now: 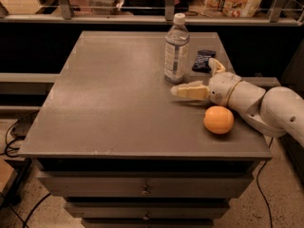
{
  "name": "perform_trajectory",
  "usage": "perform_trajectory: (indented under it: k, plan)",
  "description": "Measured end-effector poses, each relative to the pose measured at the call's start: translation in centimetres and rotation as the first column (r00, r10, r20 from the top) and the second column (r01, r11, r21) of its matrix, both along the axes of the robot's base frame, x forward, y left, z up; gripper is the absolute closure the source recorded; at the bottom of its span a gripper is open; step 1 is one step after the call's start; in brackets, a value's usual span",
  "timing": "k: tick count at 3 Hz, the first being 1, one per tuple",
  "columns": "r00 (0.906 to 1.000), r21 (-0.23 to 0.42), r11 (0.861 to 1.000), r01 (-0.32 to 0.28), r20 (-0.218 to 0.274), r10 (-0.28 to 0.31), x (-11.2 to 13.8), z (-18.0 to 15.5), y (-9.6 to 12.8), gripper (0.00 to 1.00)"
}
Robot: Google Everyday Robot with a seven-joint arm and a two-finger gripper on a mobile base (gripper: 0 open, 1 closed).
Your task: Place blue plastic bottle upright
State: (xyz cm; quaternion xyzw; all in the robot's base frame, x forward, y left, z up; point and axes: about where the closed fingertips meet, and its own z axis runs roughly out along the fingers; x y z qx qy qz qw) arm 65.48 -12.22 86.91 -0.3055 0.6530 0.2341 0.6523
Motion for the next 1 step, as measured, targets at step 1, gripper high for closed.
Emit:
perform_trajectory:
  k: [1]
  plan:
    - [1.0, 0.0, 1.0, 0.0, 0.0, 0.0, 0.0, 0.0, 0.0, 0.0]
